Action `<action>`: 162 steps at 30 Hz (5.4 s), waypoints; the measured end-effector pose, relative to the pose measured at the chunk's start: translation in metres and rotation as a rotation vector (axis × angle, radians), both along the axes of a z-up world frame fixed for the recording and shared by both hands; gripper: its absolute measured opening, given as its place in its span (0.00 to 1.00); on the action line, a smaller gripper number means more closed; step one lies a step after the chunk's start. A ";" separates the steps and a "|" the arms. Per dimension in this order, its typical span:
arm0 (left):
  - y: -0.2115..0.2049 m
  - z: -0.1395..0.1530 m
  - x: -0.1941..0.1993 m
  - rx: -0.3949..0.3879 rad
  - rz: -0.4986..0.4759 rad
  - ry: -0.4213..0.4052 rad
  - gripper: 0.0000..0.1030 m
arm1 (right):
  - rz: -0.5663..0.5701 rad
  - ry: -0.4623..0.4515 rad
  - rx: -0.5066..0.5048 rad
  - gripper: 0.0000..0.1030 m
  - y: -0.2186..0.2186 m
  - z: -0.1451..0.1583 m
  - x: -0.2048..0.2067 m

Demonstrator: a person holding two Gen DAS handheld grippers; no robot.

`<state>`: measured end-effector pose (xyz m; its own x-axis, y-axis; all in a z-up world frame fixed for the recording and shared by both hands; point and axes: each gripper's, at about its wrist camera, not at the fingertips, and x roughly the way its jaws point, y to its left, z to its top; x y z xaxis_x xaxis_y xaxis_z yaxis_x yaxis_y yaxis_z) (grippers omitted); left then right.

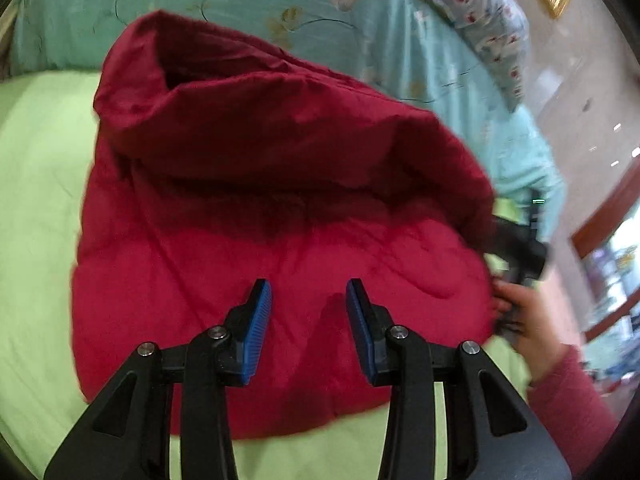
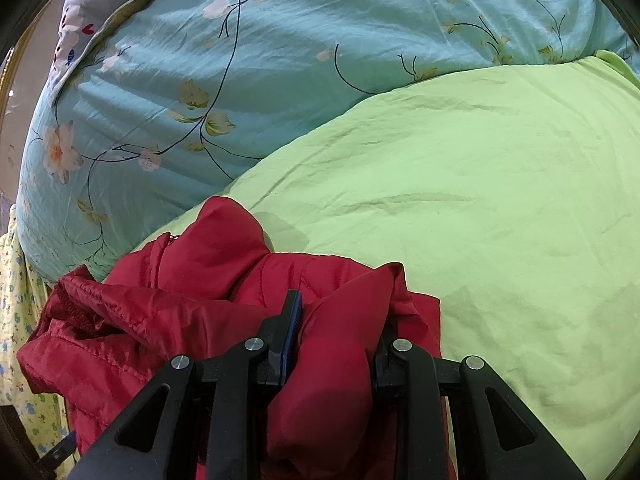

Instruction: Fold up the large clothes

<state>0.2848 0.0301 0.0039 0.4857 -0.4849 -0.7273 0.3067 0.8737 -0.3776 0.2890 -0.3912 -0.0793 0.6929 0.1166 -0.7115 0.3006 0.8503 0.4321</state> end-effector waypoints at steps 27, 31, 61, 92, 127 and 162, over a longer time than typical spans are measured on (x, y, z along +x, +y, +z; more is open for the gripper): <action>-0.007 -0.028 0.078 0.192 0.148 -0.013 0.35 | 0.229 0.075 -0.262 0.75 0.067 0.012 -0.003; -0.004 -0.036 0.094 0.156 0.161 0.007 0.35 | 0.190 0.095 -0.209 0.80 0.055 0.003 0.011; 0.037 -0.037 0.068 0.035 0.170 0.030 0.35 | 0.126 0.068 -0.155 0.84 0.042 0.026 -0.004; 0.112 -0.034 0.030 -0.204 0.189 0.075 0.56 | 0.102 0.088 0.069 0.84 -0.015 0.016 -0.089; 0.097 -0.087 0.064 -0.432 0.140 0.233 0.59 | 0.315 0.156 0.279 0.73 0.018 -0.021 -0.033; 0.126 -0.047 -0.109 -0.192 0.148 0.116 0.48 | 0.330 0.113 0.232 0.50 0.069 0.018 -0.200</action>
<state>0.1762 0.1558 -0.0435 0.4803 -0.5491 -0.6840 0.1255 0.8148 -0.5660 0.0888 -0.3217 -0.0615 0.5103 0.4856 -0.7098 0.0849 0.7928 0.6035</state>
